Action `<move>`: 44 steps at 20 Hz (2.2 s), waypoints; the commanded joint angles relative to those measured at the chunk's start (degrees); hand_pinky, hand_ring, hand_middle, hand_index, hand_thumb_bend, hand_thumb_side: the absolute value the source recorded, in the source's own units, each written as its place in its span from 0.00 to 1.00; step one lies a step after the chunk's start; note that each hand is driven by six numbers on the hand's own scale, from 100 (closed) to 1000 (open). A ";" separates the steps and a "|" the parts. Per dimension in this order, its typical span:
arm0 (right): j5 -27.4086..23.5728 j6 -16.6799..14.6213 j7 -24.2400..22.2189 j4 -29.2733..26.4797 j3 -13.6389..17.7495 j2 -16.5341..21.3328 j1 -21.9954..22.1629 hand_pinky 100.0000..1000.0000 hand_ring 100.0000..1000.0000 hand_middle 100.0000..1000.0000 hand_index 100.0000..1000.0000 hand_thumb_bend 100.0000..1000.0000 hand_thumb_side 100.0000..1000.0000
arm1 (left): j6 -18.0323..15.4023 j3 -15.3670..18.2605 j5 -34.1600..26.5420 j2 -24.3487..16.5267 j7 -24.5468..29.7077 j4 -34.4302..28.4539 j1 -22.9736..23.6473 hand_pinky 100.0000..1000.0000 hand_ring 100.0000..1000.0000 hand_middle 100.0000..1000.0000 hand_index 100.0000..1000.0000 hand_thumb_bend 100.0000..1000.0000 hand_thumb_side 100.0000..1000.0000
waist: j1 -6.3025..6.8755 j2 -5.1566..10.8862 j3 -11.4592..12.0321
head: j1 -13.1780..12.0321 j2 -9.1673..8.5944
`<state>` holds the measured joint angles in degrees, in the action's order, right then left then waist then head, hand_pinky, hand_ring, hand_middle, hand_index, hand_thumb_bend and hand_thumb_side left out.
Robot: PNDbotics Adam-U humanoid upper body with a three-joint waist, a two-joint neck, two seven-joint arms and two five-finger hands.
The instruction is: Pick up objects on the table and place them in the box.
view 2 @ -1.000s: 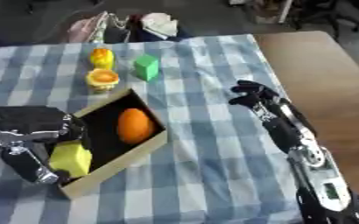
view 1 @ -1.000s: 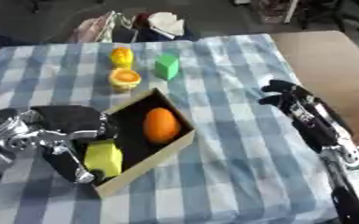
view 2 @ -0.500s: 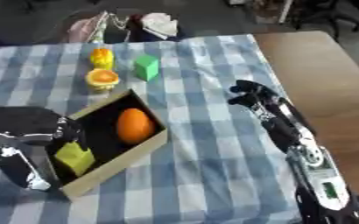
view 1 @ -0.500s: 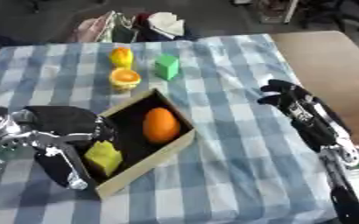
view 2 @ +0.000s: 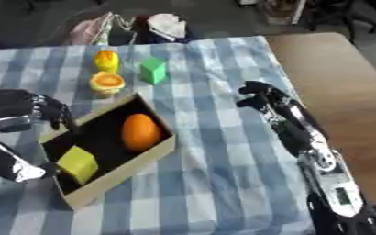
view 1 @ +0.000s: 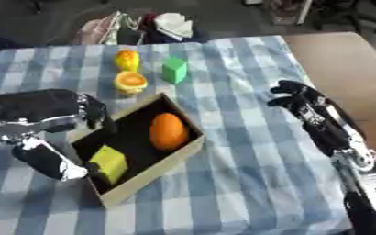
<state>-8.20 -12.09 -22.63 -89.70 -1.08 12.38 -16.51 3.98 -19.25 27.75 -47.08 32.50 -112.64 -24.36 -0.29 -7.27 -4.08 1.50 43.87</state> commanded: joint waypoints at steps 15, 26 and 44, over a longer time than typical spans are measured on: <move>10.49 -3.83 -2.89 13.90 -3.08 9.16 -24.65 0.89 0.73 0.79 0.89 0.00 0.27 | 3.92 13.62 -13.93 17.69 -37.36 2.01 11.60 0.64 0.54 0.57 0.76 0.11 0.39 | -0.73 0.43 4.00 | 3.12 0.25; 35.82 -8.98 -5.85 40.60 -3.14 4.60 -43.00 0.88 0.76 0.82 0.92 0.00 0.11 | 2.56 14.30 -14.26 27.72 -42.16 0.93 16.25 0.62 0.52 0.55 0.76 0.12 0.44 | -0.34 -0.29 7.59 | 6.23 0.25; 78.69 3.21 15.14 54.37 7.00 -5.27 -47.59 0.90 0.88 0.91 0.95 0.00 0.08 | -4.20 11.23 -13.70 34.88 -37.71 2.70 15.66 0.63 0.53 0.56 0.77 0.12 0.47 | -0.22 -1.52 14.05 | 11.15 0.25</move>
<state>69.00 -10.00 -9.11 -34.98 5.31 6.64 -62.51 -0.04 -7.90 13.74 -12.04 -5.57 -109.46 -8.06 -0.60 -8.73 9.99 12.31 43.87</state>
